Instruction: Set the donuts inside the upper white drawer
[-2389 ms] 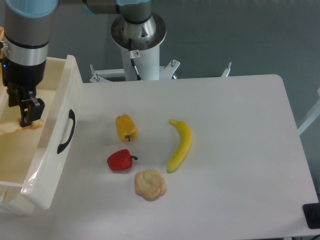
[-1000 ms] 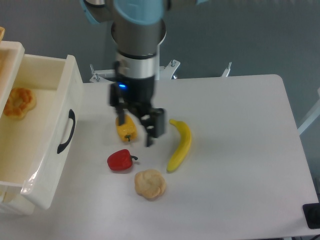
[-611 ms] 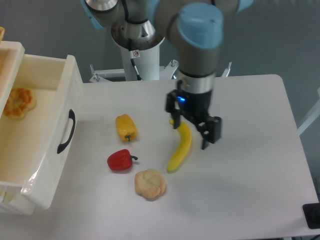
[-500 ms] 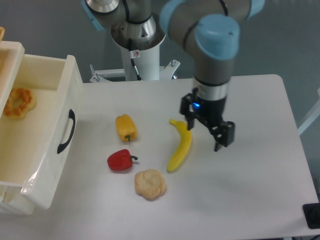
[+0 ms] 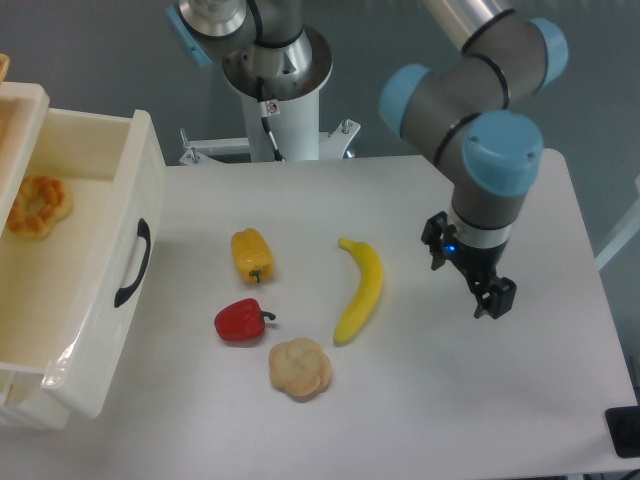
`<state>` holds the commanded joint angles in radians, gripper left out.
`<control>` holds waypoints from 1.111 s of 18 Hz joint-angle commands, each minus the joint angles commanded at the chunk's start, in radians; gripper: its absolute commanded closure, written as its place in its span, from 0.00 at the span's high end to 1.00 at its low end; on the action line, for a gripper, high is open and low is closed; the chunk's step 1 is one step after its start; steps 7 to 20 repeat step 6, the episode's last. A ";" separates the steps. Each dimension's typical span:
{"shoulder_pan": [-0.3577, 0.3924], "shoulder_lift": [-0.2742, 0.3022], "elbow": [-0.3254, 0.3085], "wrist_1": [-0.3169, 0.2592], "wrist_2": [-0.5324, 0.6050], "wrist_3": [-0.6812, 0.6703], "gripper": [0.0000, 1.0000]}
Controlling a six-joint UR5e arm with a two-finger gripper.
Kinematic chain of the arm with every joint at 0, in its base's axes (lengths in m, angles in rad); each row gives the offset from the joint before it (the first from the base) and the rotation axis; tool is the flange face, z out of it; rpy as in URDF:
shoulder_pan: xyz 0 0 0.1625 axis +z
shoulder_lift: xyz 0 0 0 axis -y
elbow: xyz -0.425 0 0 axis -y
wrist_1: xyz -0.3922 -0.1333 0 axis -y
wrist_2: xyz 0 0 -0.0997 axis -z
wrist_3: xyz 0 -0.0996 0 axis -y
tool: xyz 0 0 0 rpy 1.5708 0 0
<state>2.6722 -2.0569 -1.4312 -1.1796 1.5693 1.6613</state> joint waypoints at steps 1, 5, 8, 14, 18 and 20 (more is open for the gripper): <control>0.002 -0.005 0.003 0.000 0.000 0.000 1.00; 0.005 -0.015 0.003 0.000 0.000 0.003 1.00; 0.005 -0.019 0.005 0.000 -0.002 0.002 1.00; 0.005 -0.019 0.005 0.000 -0.002 0.002 1.00; 0.005 -0.019 0.005 0.000 -0.002 0.002 1.00; 0.005 -0.019 0.005 0.000 -0.002 0.002 1.00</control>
